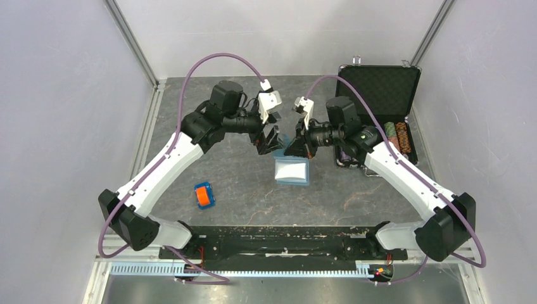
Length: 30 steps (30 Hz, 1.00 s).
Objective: Put the credit cards into the card holder
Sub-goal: Open the card holder.
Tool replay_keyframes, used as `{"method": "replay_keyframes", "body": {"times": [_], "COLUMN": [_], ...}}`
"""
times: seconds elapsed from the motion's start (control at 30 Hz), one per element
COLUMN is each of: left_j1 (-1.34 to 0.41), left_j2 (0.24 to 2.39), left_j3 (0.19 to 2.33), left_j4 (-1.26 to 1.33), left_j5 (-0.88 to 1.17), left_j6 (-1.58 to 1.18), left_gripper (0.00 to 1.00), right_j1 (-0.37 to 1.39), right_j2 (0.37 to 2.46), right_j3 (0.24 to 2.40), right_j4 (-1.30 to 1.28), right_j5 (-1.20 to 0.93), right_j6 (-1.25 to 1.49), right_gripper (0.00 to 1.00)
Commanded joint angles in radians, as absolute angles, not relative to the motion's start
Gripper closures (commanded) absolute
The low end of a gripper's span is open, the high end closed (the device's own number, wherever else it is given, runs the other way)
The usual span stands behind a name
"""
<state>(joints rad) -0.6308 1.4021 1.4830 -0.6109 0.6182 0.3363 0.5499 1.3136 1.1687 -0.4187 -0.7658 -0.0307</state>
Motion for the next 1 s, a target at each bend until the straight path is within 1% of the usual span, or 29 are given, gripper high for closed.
{"method": "replay_keyframes", "body": {"times": [0.0, 0.07, 0.17, 0.27, 0.33, 0.4, 0.47, 0.5, 0.53, 0.67, 0.73, 0.8, 0.9, 0.97], "left_j1": [-0.635, -0.635, -0.634, -0.632, -0.627, -0.619, -0.606, -0.592, -0.579, -0.563, -0.563, -0.564, -0.563, -0.563], "left_j2": [1.297, 1.265, 1.24, 1.252, 1.27, 1.289, 1.305, 1.318, 1.339, 1.405, 1.421, 1.444, 1.469, 1.485], "left_j3": [1.41, 1.369, 1.332, 1.345, 1.373, 1.393, 1.377, 1.363, 1.35, 1.284, 1.244, 1.24, 1.25, 1.254], "left_j4": [-0.494, -0.464, -0.453, -0.527, -0.59, -0.638, -0.628, -0.617, -0.597, -0.477, -0.393, -0.359, -0.377, -0.378], "left_j5": [0.464, 0.411, 0.278, 0.184, 0.18, 0.231, 0.274, 0.323, 0.377, 0.571, 0.633, 0.676, 0.692, 0.711], "left_j6": [0.282, 0.245, 0.109, -0.015, -0.103, -0.146, -0.158, -0.283, -0.327, -0.506, -0.574, -0.596, -0.587, -0.59], "left_gripper": [0.0, 0.0, 0.0, 0.0, 0.0, 0.0, 0.0, 0.0, 0.0, 0.09, 0.13, 0.17, 0.18, 0.23], "right_j1": [0.541, 0.528, 0.492, 0.448, 0.417, 0.394, 0.377, 0.37, 0.363, 0.354, 0.351, 0.35, 0.348, 0.347], "right_j2": [1.308, 1.306, 1.302, 1.294, 1.286, 1.283, 1.283, 1.283, 1.283, 1.288, 1.287, 1.283, 1.273, 1.27], "right_j3": [1.18, 1.17, 1.158, 1.145, 1.129, 1.115, 1.104, 1.098, 1.094, 1.089, 1.082, 1.076, 1.063, 1.057], "right_j4": [-0.315, -0.3, -0.279, -0.25, -0.227, -0.197, -0.172, -0.16, -0.151, -0.134, -0.133, -0.134, -0.134, -0.136], "right_j5": [-0.687, -0.658, -0.627, -0.615, -0.615, -0.627, -0.639, -0.641, -0.644, -0.651, -0.652, -0.647, -0.64, -0.64], "right_j6": [0.062, 0.082, 0.114, 0.151, 0.173, 0.2, 0.225, 0.239, 0.25, 0.266, 0.277, 0.287, 0.29, 0.292], "right_gripper": [1.0, 1.0, 1.0, 1.0, 1.0, 1.0, 1.0, 1.0, 1.0, 1.0, 1.0, 1.0, 1.0, 1.0]}}
